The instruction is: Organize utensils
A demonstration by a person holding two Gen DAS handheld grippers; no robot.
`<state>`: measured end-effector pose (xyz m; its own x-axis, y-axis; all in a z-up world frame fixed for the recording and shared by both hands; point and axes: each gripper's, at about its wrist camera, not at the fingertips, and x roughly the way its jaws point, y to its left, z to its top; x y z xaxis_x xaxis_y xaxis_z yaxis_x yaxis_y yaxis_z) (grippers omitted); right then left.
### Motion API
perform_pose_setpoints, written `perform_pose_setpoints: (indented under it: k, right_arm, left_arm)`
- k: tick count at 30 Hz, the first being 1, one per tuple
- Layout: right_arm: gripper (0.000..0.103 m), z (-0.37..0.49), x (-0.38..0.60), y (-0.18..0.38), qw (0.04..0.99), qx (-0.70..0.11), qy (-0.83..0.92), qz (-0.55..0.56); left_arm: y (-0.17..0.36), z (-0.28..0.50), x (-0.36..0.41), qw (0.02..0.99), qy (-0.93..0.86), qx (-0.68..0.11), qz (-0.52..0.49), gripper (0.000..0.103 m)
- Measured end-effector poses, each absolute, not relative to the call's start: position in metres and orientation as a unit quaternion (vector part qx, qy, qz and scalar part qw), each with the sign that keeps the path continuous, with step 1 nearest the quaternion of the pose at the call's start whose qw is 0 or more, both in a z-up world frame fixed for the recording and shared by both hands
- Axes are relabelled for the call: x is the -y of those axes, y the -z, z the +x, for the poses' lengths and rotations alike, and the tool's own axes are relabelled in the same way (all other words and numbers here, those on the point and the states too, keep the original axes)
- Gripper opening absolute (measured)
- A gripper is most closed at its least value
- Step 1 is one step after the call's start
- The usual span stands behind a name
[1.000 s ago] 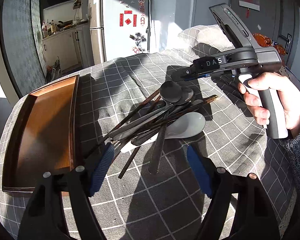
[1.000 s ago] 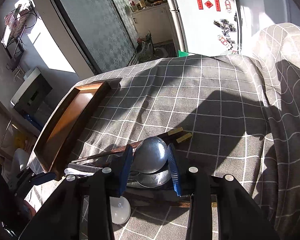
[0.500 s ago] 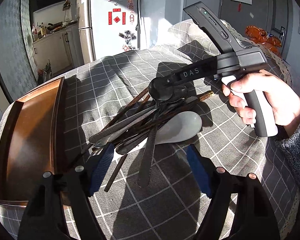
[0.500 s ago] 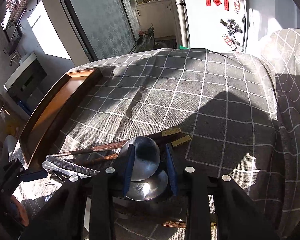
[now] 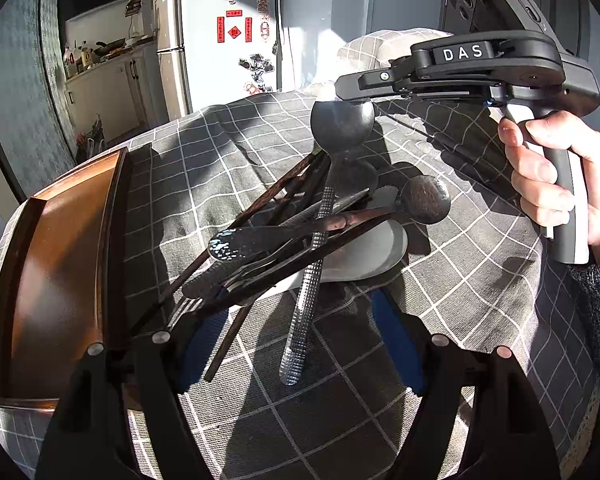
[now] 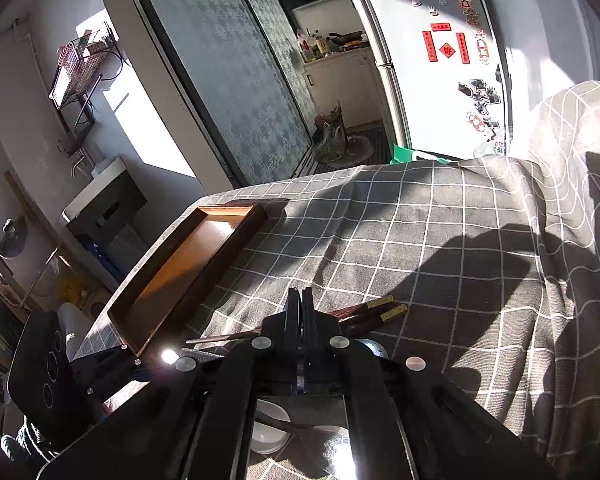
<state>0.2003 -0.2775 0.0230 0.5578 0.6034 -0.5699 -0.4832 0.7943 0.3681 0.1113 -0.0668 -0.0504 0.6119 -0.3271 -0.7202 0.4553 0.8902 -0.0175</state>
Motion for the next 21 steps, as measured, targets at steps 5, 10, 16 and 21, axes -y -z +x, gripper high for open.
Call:
perform_pose_setpoints:
  k: [5,10,16,21]
  right_arm:
    - [0.002,0.197,0.287,-0.032,0.883,-0.326,-0.319,0.114]
    - [0.002,0.187,0.292,-0.045,0.89,-0.289,-0.327,0.133]
    - [0.002,0.185,0.292,-0.048,0.883,-0.279,-0.344,0.153]
    - [0.002,0.183,0.28,-0.047,0.877,-0.284,-0.358,0.148]
  left_arm:
    - [0.043,0.108,0.063,0.897,0.231,-0.369,0.073,0.078]
    - [0.036,0.108,0.061,0.904,0.227,-0.355,0.072,0.078]
    - [0.026,0.106,0.055,0.91,0.216,-0.346,0.072,0.078]
    - [0.025,0.104,0.05,0.912,0.196,-0.349,0.087,0.017]
